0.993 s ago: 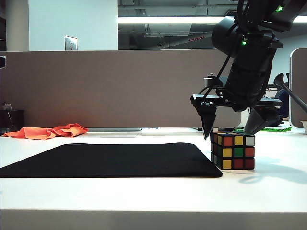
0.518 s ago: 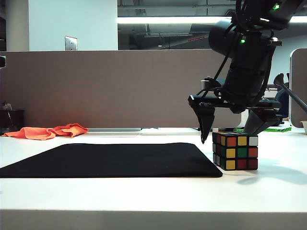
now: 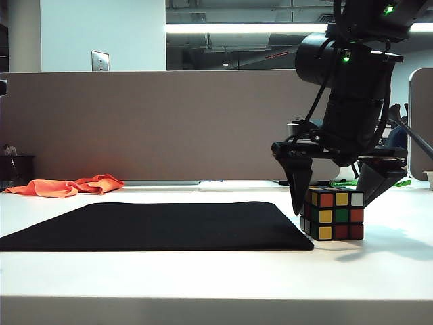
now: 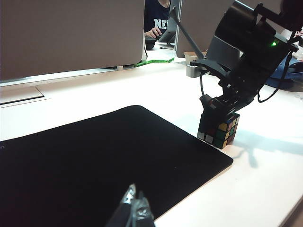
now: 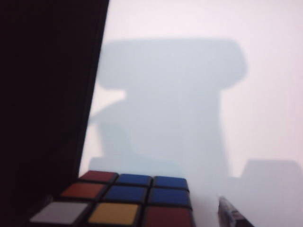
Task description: Pick up the cube on the right side of the mouse pad, then place it in the center of the mouse pad.
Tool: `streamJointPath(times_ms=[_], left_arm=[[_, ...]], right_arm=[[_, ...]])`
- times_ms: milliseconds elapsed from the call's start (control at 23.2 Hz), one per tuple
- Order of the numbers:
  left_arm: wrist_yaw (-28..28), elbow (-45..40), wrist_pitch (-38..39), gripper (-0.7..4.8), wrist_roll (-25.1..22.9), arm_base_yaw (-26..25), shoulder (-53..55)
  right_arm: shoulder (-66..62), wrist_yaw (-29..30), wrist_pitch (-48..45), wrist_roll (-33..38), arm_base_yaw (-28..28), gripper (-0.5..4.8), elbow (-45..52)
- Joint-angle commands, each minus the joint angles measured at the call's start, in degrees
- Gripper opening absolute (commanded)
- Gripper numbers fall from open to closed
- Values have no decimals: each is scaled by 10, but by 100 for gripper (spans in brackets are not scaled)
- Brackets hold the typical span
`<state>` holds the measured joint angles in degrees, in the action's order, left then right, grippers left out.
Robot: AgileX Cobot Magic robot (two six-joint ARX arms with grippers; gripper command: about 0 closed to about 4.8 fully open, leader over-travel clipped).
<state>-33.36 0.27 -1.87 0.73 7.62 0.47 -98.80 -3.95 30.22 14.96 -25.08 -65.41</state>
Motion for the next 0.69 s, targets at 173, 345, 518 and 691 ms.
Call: streamJointPath(times_ms=[173,345,518,691], left_arm=[[2,2,-4,-6,-1,0,0],[2,2,-4,-6,-1,0,0],[2,2,-4,-6,-1,0,0],[2,2,-4,-6,-1,0,0]], right_arm=[[4,2,16,1,0,406,-1],[4,7,17,1,0,356,-1],[4,7,17,1,0,304,-1],[4,7,14,1,0,303,-1]])
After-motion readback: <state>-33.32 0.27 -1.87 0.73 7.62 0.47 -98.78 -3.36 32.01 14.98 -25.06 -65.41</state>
